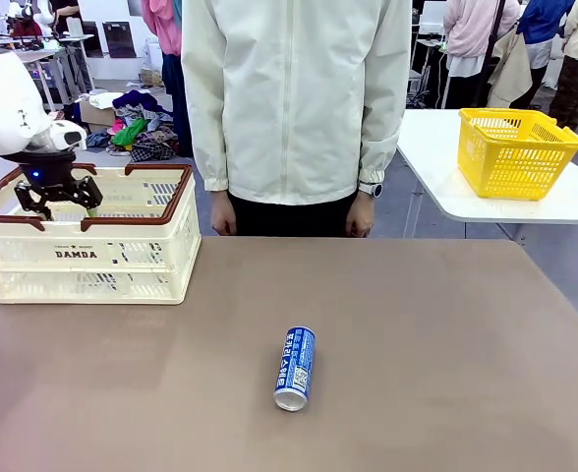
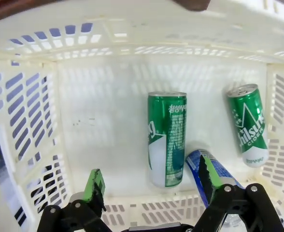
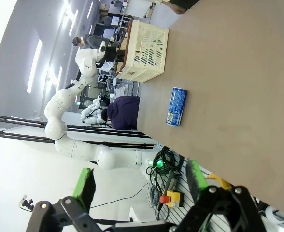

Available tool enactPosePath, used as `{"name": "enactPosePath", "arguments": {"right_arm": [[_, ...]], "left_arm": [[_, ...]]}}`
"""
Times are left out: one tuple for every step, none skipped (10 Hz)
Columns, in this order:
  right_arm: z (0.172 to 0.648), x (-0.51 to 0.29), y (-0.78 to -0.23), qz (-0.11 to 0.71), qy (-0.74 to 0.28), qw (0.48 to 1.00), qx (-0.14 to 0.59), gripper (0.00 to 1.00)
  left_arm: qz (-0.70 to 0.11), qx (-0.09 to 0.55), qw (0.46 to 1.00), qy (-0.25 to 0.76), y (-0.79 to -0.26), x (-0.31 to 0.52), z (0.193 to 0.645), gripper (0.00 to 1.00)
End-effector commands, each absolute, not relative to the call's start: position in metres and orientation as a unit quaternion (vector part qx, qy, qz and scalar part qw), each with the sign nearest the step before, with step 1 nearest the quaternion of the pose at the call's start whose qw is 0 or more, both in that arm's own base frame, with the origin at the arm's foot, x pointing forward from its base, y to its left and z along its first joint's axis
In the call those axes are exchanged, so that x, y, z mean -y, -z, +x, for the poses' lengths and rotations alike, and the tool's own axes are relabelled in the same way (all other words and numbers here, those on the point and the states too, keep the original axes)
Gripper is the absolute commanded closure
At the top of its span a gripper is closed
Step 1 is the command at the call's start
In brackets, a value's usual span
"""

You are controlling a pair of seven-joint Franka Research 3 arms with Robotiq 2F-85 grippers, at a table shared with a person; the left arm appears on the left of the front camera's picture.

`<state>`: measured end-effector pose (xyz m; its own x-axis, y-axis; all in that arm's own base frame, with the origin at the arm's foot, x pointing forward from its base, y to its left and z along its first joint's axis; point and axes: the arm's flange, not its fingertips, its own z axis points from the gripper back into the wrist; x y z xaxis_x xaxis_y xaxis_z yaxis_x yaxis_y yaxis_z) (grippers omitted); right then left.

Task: Place the drinks into the Shopping basket.
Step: Pick up one drink and place it into the Shopping basket.

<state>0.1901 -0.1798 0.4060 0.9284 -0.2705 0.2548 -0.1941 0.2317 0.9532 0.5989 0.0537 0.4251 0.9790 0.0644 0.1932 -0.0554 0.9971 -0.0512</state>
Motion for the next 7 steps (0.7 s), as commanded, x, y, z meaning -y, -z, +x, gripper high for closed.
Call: {"name": "enactPosePath", "arguments": {"right_arm": [[0.192,0.179,-0.412,0.624,0.029,0.757,0.191,0.00],[0.192,0.179,-0.412,0.624,0.029,0.757,0.191,0.00],[0.192,0.179,-0.412,0.624,0.029,0.757,0.191,0.00],[0.192,0.179,-0.412,0.624,0.029,0.757,0.191,0.00],[0.192,0.179,-0.412,0.624,0.029,0.757,0.191,0.00],[0.192,0.179,-0.412,0.624,0.029,0.757,0.191,0.00],[0.192,0.179,-0.412,0.624,0.029,0.757,0.191,0.00]], "left_arm": [[-0.067,0.126,0.989,-0.027,-0.440,-0.063,0.580,0.00],[-0.116,0.138,0.983,-0.028,-0.456,-0.070,0.567,0.00],[-0.198,0.131,0.971,-0.011,-0.476,-0.079,0.544,0.00],[-0.286,0.108,0.952,-0.006,-0.489,-0.088,0.523,0.00],[-0.359,0.103,0.927,0.027,-0.498,-0.098,0.502,0.00],[-0.428,0.088,0.898,0.054,-0.502,-0.109,0.482,0.00],[-0.524,0.063,0.846,0.079,-0.502,-0.119,0.464,0.00]]}}
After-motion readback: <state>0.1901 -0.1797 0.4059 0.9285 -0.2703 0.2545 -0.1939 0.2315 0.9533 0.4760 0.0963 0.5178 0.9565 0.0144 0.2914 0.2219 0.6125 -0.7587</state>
